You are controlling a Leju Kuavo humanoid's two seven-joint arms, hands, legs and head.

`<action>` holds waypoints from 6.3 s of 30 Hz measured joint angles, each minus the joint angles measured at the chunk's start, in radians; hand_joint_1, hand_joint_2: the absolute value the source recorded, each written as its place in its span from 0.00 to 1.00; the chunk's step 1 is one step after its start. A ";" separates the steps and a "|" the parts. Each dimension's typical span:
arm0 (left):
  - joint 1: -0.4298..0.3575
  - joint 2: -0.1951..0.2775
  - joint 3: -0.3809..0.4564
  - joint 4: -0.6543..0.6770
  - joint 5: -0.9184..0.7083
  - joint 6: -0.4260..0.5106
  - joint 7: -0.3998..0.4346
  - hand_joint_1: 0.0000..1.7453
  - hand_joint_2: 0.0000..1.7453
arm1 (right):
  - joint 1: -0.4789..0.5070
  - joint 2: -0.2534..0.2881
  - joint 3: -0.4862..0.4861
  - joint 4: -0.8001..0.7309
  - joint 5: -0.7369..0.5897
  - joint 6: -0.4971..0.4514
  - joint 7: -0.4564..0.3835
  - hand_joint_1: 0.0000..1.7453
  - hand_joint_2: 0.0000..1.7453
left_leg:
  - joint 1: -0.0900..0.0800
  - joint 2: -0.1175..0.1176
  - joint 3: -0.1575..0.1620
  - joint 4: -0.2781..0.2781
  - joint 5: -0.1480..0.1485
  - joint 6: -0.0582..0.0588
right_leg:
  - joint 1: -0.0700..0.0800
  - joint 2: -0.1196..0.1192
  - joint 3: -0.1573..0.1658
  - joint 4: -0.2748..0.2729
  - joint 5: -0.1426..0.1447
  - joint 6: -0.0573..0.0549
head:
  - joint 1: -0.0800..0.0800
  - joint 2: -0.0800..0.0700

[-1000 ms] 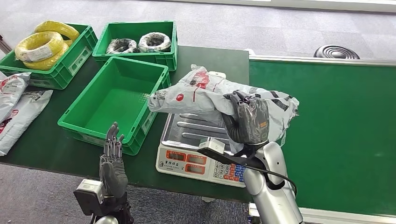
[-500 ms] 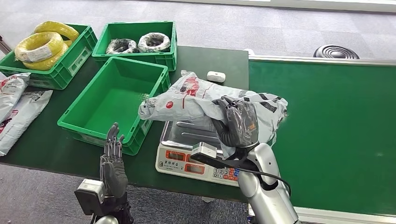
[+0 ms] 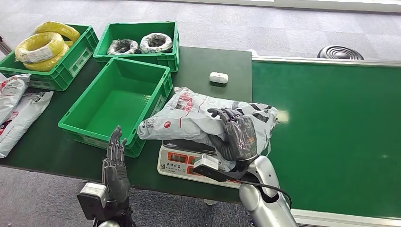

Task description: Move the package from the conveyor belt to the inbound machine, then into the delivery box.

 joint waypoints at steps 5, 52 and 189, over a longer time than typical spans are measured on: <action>0.007 0.000 0.000 -0.001 0.000 0.010 0.003 0.00 0.00 | 0.032 -0.002 0.000 -0.001 0.001 -0.007 0.004 0.00 1.00 | 0.000 0.000 0.000 0.000 0.000 0.000 | 0.000 0.000 0.000 0.000 0.000 0.000 | 0.000 0.000; 0.042 -0.031 0.033 -0.072 -0.027 -0.001 0.027 0.00 0.00 | 0.224 0.123 -0.356 -0.494 -0.269 -0.310 -0.319 0.00 0.00 | 0.000 0.001 0.001 0.000 -0.001 0.000 | 0.000 0.000 0.000 0.000 -0.001 0.000 | 0.000 0.000; -1.005 -0.098 0.103 0.848 -0.876 0.176 0.466 0.58 1.00 | 0.119 0.142 -0.290 -0.259 -0.385 -0.308 -0.205 0.00 0.00 | -0.001 -0.001 -0.002 0.001 0.004 0.001 | -0.001 0.000 -0.001 0.000 0.004 0.000 | 0.000 0.000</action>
